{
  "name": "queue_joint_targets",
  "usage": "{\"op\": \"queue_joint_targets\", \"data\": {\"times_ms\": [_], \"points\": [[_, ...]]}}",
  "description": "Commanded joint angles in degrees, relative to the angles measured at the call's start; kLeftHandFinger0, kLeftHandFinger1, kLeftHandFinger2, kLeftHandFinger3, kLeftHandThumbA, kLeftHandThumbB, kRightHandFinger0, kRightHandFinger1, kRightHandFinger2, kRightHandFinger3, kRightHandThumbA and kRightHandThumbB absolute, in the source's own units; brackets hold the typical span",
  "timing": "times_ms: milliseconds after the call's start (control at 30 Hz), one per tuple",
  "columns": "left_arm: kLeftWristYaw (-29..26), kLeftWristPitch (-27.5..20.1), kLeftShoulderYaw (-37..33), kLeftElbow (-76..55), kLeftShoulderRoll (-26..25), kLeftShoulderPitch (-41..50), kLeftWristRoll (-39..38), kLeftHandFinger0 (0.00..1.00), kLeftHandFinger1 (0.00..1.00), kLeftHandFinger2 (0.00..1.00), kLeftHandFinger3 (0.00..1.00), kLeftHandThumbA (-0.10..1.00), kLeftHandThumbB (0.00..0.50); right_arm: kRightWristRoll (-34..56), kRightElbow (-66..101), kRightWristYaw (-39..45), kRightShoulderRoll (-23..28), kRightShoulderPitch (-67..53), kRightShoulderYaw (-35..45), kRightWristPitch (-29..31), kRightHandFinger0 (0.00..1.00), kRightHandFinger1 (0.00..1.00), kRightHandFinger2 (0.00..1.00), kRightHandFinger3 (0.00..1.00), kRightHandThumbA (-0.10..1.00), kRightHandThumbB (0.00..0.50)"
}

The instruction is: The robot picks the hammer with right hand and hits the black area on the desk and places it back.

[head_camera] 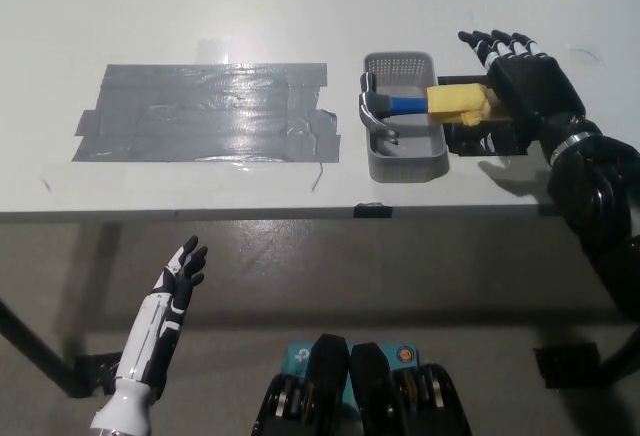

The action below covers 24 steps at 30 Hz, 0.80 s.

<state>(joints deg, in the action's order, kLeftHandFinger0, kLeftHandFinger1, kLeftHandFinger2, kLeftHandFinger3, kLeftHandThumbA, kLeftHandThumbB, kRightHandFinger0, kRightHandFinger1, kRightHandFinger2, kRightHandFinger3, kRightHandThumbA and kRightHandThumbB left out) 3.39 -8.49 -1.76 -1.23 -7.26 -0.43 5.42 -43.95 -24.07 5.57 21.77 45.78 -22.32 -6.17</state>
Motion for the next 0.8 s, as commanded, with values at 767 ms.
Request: {"op": "queue_joint_targets", "data": {"times_ms": [767], "points": [[0.5,-0.8,0.1,-1.9,-1.1,-0.5,0.1,1.00,1.00,1.00,1.00,0.94,0.009,-0.3,-8.2,-2.5,-2.7,8.3,0.6,0.2,1.00,1.00,1.00,1.00,1.00,0.462]]}}
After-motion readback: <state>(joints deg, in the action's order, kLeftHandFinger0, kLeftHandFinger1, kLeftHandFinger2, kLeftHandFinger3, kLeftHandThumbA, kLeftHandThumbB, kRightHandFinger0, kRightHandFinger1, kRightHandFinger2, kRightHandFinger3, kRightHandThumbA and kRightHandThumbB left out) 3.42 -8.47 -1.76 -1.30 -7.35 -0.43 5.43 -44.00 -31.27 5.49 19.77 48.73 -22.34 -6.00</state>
